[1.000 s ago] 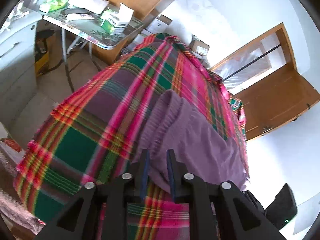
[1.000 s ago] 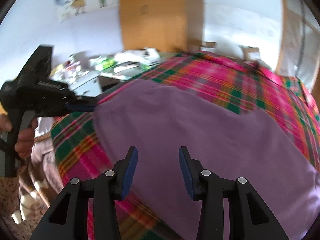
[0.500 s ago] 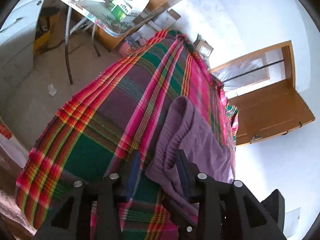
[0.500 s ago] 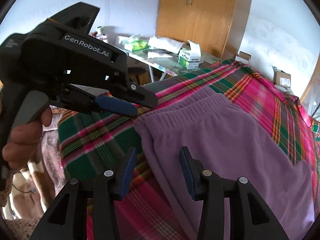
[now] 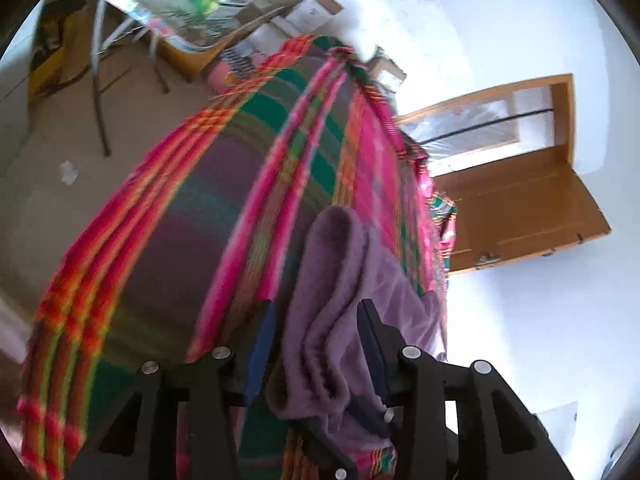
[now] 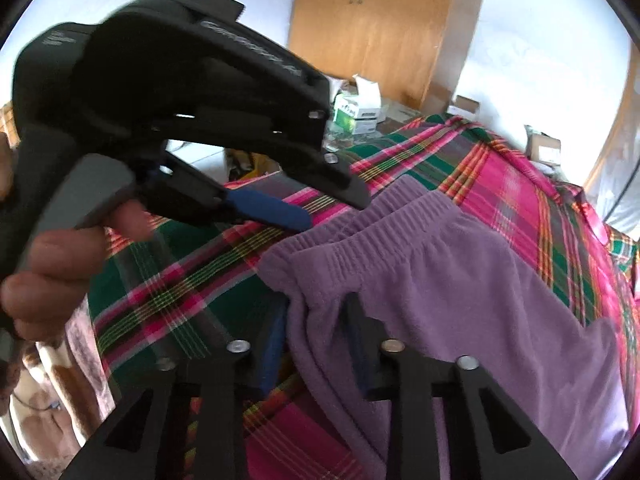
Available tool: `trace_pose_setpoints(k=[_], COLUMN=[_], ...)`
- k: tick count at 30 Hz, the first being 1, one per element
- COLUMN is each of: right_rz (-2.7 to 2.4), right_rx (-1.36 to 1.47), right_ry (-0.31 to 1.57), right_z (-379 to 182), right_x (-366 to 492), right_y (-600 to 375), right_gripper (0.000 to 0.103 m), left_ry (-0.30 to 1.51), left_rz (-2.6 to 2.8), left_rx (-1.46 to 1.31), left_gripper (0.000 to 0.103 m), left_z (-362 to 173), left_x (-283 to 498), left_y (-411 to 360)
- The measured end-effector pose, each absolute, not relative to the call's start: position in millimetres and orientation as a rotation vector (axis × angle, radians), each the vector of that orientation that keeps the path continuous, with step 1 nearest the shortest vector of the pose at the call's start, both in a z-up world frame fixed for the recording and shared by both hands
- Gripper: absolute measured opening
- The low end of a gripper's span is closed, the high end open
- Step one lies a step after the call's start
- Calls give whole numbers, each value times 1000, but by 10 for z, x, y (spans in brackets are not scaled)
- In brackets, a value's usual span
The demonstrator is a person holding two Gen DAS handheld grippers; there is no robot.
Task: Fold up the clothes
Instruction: 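Bring the left gripper to the purple waistband edge beside the right gripper, then grasp the waistband with the right gripper while the left gripper grasps beside it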
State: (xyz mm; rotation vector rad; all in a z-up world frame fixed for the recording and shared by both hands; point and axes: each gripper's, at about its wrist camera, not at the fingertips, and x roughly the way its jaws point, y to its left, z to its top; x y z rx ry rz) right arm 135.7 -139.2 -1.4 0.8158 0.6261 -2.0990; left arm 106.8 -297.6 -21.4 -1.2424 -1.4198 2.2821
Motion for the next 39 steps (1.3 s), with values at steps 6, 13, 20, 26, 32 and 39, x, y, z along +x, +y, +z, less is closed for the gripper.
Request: trace_pose_setpoints(k=[6, 13, 20, 26, 32, 39], right_rz=[-2142, -2145, -2157, -2147, -2141, -2112], right_rx=[768, 733, 724, 732, 697, 754], right_ry=[602, 558, 521, 517, 564, 578], right_z=[54, 113, 159, 133, 113, -22], right_x=[1372, 1370, 1330, 1328, 1344, 1239], right_y=[-1318, -1241, -1182, -1211, -1334, -1372], right_gripper=[12, 10, 10, 9, 7, 7], left_ry=[-1393, -1369, -1310, -1331, -1375, -1410], left_rz=[2167, 2120, 2126, 2195, 2198, 2186], left_rx=[-1286, -1329, -1390, -1314, -1274, -1291], left_gripper=[45, 46, 23, 12, 11, 11], left_z=[-273, -293, -260, -238, -296, -411], left_x=[834, 491, 277, 384, 517, 530], left_y=[-2878, -2824, -2707, -2801, -3000, -3019])
